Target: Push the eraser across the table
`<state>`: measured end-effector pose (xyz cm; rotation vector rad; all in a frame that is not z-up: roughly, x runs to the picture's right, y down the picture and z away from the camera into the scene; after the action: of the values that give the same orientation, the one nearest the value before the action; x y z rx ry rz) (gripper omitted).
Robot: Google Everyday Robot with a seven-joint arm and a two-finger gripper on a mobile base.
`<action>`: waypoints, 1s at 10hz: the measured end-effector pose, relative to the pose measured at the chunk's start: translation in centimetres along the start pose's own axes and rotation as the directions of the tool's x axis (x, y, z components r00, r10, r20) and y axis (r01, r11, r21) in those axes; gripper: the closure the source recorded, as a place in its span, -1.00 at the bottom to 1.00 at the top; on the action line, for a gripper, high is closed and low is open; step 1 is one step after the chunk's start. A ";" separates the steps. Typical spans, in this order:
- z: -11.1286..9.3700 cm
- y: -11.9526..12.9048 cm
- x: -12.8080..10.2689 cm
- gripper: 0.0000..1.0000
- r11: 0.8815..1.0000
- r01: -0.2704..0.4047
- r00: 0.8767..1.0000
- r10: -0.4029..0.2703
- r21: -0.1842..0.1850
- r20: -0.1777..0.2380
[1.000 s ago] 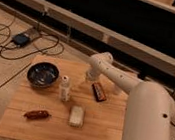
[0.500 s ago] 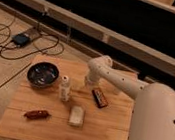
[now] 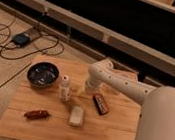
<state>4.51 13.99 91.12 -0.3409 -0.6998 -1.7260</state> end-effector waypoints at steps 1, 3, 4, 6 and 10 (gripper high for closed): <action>-0.1 -0.1 -0.7 -0.60 1.000 -0.010 1.000 0.010 0.000 0.006; -0.2 -0.3 -2.2 -0.60 0.999 -0.033 0.999 0.033 0.001 0.018; -0.3 -0.4 -3.0 -0.60 0.999 -0.046 0.999 0.046 0.002 0.023; -0.3 -0.7 -4.7 -0.60 0.997 -0.079 0.996 0.079 0.004 0.033; -0.5 -1.2 -8.7 -0.60 0.986 -0.167 0.985 0.166 0.021 0.042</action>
<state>5.80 20.57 85.50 -0.4068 -0.7009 -1.5546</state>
